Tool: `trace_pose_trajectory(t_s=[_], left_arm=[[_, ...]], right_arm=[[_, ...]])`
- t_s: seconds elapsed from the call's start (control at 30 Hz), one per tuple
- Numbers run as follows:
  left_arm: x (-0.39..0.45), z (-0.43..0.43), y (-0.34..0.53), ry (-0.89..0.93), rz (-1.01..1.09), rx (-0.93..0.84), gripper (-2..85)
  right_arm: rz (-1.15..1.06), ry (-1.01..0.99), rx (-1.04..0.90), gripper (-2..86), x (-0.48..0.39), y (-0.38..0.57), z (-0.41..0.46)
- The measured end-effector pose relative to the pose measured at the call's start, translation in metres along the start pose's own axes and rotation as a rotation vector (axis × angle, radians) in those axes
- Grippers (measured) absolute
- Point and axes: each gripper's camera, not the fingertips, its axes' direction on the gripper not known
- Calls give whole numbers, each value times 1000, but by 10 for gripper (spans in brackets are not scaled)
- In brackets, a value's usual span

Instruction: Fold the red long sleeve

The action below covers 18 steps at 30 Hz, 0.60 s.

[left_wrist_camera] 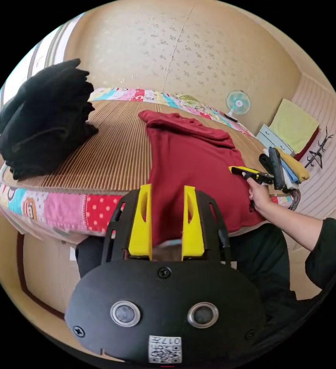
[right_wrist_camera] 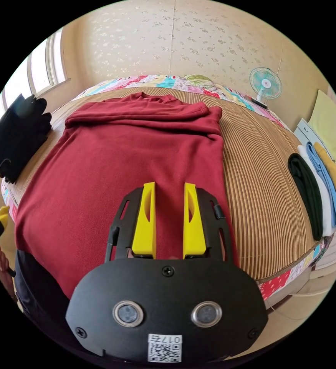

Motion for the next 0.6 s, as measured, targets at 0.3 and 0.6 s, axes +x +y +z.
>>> trace_pose_trajectory(t_s=[0.3,0.6], left_arm=[[-20,32,-50,235,-27,-248,148],[-13,11,-77,233,9,-212,148]], right_arm=[[-169,250,44,67,-36,-6,-5],[231,-328,112,26,128,9,-76]])
